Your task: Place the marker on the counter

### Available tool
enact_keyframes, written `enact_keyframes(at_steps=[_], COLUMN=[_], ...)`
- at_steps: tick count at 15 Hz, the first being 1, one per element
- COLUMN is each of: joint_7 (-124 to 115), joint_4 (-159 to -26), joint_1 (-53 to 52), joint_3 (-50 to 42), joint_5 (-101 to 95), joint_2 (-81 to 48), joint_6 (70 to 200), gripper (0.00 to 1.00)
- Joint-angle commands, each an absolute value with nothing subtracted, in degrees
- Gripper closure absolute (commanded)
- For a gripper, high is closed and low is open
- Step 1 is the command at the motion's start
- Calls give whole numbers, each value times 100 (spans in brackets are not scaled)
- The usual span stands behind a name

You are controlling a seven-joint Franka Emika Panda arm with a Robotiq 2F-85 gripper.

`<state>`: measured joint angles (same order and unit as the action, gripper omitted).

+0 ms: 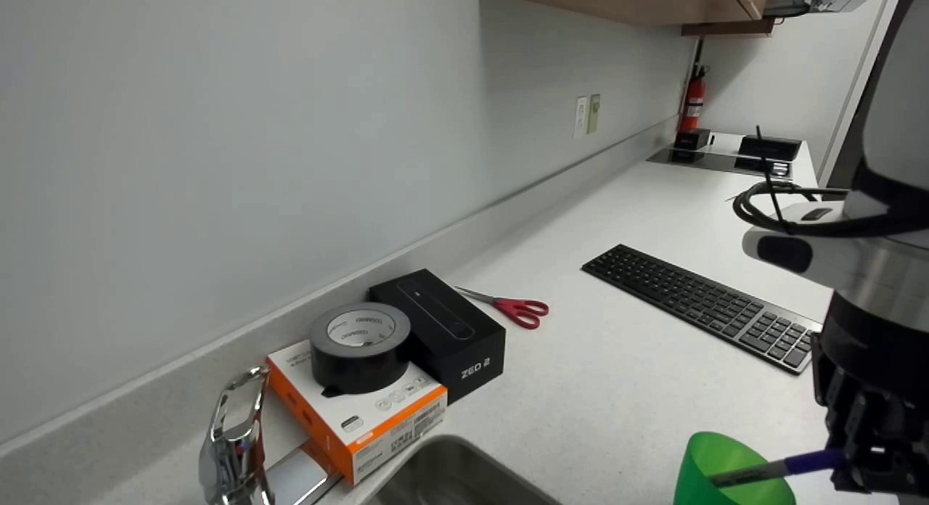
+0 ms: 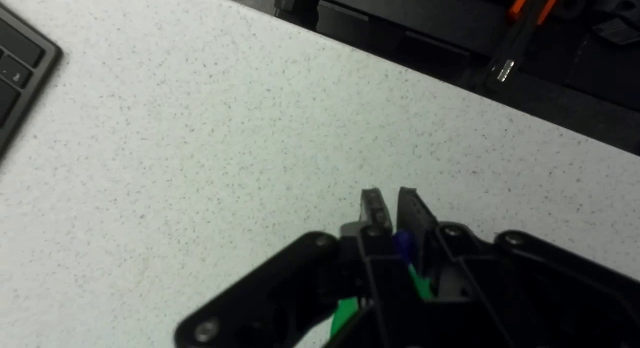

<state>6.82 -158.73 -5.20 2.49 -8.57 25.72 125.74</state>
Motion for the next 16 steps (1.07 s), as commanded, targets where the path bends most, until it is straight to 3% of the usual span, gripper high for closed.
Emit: enact_keyframes(at_steps=[1,12,16], joint_7=[821,1445,1327], joint_4=[-15974,-15964,-15655], joint_1=[-467,-227,28], joint_3=[124,-782,-1093], joint_5=[-783,-405,-341], joint_2=[3036,4224,3573], joint_6=[12509,12412,13082], gripper=[97,97,97])
